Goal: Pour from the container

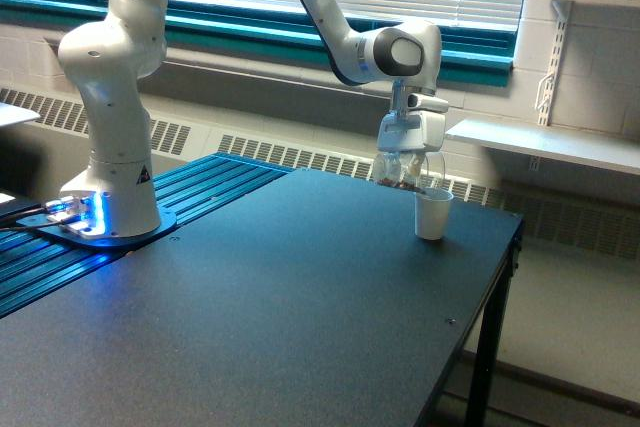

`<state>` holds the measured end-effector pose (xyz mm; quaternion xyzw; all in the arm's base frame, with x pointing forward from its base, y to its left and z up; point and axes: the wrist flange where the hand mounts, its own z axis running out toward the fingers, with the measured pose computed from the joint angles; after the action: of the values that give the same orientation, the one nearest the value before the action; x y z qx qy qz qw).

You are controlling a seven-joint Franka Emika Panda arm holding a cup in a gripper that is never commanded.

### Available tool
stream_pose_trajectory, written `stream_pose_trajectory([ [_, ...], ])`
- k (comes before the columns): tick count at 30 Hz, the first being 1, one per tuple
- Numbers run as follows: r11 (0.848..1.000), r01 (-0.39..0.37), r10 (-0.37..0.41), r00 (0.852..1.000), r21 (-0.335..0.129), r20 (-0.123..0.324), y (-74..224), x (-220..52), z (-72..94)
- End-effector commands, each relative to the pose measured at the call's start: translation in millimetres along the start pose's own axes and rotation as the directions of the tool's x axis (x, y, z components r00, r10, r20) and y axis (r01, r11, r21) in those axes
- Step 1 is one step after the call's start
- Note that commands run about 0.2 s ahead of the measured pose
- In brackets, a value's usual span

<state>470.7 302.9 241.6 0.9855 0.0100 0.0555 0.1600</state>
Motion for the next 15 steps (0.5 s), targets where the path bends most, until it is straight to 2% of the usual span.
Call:
stream_pose_trajectory([
  [1, 1.000, 0.025, -0.025, 1.000, -0.008, 0.005, -2.2, -0.4, -0.6],
  [15, 1.000, 0.024, -0.024, 1.000, -0.007, 0.010, -0.4, 2.6, -1.5],
])
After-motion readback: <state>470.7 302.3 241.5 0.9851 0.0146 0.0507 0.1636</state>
